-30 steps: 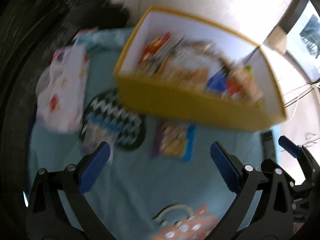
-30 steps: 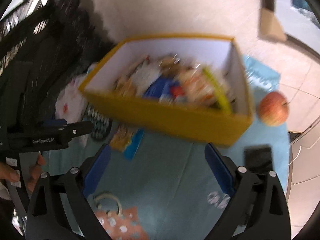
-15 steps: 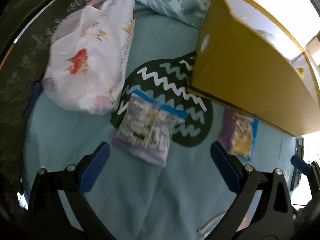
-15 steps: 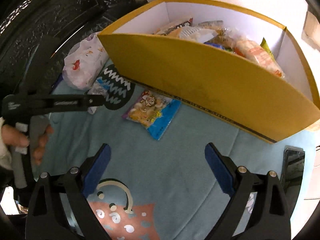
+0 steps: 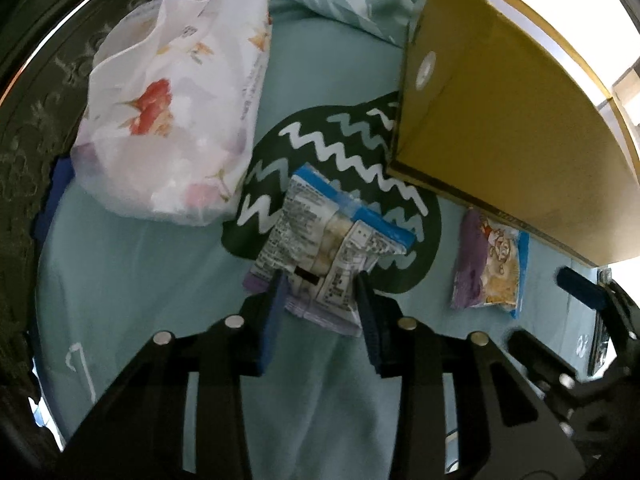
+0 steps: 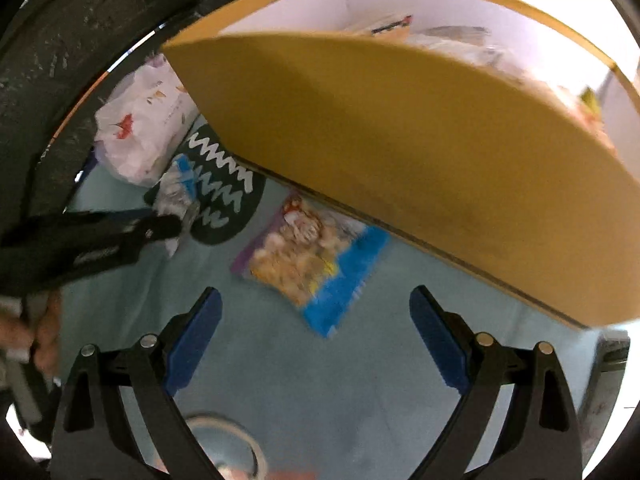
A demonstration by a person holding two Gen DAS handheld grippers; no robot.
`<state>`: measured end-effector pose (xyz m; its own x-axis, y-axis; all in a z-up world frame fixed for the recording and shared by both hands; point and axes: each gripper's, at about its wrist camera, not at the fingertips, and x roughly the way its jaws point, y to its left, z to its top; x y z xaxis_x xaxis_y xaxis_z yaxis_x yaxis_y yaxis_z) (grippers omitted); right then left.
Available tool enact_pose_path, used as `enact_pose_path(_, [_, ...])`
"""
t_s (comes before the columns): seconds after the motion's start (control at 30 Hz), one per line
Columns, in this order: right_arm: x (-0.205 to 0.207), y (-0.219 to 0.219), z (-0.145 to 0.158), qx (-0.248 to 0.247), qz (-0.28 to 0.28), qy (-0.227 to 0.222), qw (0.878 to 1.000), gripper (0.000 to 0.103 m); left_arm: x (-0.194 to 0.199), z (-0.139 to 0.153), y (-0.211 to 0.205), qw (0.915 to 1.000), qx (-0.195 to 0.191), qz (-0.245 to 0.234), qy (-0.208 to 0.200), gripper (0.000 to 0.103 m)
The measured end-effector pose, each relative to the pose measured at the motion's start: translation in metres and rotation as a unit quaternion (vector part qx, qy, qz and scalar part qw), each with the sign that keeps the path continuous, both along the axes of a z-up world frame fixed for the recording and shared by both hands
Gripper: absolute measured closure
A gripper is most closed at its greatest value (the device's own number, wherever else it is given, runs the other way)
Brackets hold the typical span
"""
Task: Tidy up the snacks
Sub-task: 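Grasp the clear blue-edged packet with the left gripper while the right grasps the cartoon-printed blue packet, then carry both packets into the yellow box and open both grippers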
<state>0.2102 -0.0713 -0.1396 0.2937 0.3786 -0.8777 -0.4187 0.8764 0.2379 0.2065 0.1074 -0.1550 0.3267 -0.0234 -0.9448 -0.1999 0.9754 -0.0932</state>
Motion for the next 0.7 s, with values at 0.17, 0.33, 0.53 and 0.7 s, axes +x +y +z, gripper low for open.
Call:
enact_pose_path(0.17, [0.016,0.022,-0.014,-0.007,-0.037,0.007,0.999,0.008,0.000,-0.001,0.004,1.0000,-0.002,0.002,-0.001,0.068])
enact_pose_path(0.33, [0.016,0.038,-0.020,-0.063,-0.036,-0.031,0.997,0.017,-0.013,0.000,0.008,1.0000,-0.002,0.003,-0.001,0.068])
enact_pose_path(0.53, [0.007,0.022,-0.013,-0.079,-0.008,-0.015,0.997,0.051,-0.005,-0.003,-0.001,0.9999,-0.009,-0.007,0.007,0.068])
enact_pose_path(0.7, [-0.016,-0.025,-0.008,-0.034,-0.034,0.026,0.999,0.051,-0.013,0.001,-0.014,0.9995,-0.019,-0.024,0.009,0.068])
